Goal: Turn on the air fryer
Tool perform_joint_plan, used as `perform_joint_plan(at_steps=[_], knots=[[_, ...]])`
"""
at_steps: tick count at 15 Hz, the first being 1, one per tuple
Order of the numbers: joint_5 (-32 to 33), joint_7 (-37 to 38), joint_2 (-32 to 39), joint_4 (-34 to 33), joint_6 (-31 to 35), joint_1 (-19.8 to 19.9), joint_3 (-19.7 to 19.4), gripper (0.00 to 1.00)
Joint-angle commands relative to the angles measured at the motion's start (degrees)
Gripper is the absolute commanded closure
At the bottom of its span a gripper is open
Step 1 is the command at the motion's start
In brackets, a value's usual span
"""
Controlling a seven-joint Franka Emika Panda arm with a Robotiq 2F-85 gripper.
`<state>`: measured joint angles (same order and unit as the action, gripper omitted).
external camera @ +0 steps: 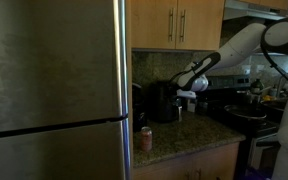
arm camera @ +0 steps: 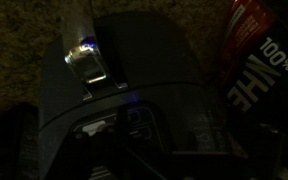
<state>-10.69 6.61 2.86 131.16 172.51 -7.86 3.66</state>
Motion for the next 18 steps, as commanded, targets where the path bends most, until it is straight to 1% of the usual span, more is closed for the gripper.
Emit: perform_joint_plan(at_steps=[1, 2, 4, 5, 7, 8, 9, 10, 12, 14, 15, 16, 17, 18], knots=[[0.3, 0.2, 5.5, -4.5, 2.5, 1.0, 0.8, 0.00], [-1.4, -1.0, 5.5, -4.3, 3.0, 0.3, 0.6, 0.00], [-1.9, -1.1, 5.3, -4.1, 3.1, 0.2, 0.7, 0.00], [0.5, 1.1, 4.5, -3.3, 2.4, 0.8, 0.8, 0.00], [1.8, 0.7, 0.1, -0.2, -0.7, 0.7, 0.8, 0.00], [3.6, 1.9, -2.2, 1.4, -2.4, -0.3, -0.5, 0.00], [5.4, 1.7, -5.8, 4.1, -3.2, -0.4, -0.6, 0.00], [7.2, 2.0, -9.3, 6.2, -5.7, -0.4, -0.6, 0.00], [8.7, 2.5, -15.4, 9.0, -13.2, 0.0, 0.1, 0.00], [8.7, 2.2, -21.6, 11.0, -22.2, 1.1, 1.4, 0.00], [7.5, 0.6, -23.2, 10.9, -25.2, 0.5, 1.3, 0.00], [7.0, 1.1, -17.6, 7.6, -20.5, 0.8, 1.3, 0.00], [7.0, 1.1, -20.4, 8.4, -23.4, 0.7, 1.5, 0.00], [7.0, 1.1, -22.3, 9.2, -24.8, 0.7, 1.6, 0.00]])
